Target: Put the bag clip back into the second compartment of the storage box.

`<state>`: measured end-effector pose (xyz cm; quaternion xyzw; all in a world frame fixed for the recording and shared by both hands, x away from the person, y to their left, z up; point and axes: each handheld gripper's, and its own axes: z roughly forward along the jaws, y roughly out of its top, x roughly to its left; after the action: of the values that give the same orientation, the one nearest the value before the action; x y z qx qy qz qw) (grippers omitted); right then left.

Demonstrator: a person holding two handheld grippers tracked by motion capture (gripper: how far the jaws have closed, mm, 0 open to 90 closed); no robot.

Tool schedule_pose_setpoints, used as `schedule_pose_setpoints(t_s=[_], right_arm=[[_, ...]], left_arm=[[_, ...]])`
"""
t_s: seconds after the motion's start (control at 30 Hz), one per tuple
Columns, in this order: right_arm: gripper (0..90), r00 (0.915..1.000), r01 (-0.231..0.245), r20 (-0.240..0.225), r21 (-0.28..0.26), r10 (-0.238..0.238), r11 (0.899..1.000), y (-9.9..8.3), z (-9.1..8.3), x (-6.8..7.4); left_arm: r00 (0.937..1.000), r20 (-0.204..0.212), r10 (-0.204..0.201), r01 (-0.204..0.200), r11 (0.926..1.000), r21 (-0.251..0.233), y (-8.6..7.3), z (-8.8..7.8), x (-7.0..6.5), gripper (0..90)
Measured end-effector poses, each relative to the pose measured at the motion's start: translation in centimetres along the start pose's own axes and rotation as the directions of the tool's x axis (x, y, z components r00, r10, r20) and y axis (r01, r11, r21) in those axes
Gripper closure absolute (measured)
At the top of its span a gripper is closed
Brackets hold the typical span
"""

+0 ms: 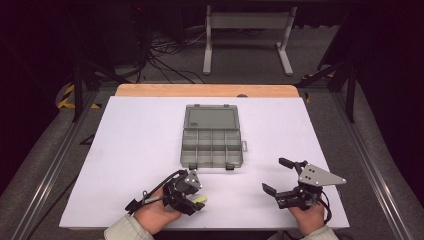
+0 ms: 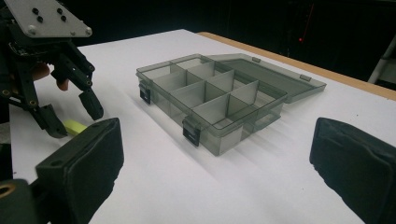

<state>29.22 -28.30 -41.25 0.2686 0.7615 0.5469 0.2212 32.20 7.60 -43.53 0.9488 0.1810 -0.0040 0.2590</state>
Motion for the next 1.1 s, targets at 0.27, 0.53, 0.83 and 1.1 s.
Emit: schedule_pose_setpoints(t_s=[0.27, 0.53, 0.83, 1.1], right_arm=[[3.5, 1.0, 0.001, -0.001, 0.004, -0.001, 1.0, 0.0, 0.0, 0.0], [3.5, 1.0, 0.002, -0.001, 0.003, -0.002, 1.0, 0.0, 0.0, 0.0], [3.5, 1.0, 0.0, 0.001, 0.005, 0.0, 1.0, 0.0, 0.0, 0.0], [3.5, 1.0, -0.005, 0.004, 0.004, 0.005, 1.0, 0.0, 0.1, -0.1]], left_arm=[[0.9999, -0.001, 0.016, -0.016, 0.9992, 0.035, 0.1, 0.2, -0.2, 70.2], [0.9997, -0.009, 0.021, -0.02, 0.9993, 0.033, 0.4, -0.3, -0.5, 77.2], [0.9996, -0.007, 0.025, -0.026, 0.9995, -0.019, 1.2, -2.4, -0.7, 77.3], [1.0, -0.006, -0.001, 0.001, 0.9983, -0.058, 1.8, -4.0, -0.3, 77.2]])
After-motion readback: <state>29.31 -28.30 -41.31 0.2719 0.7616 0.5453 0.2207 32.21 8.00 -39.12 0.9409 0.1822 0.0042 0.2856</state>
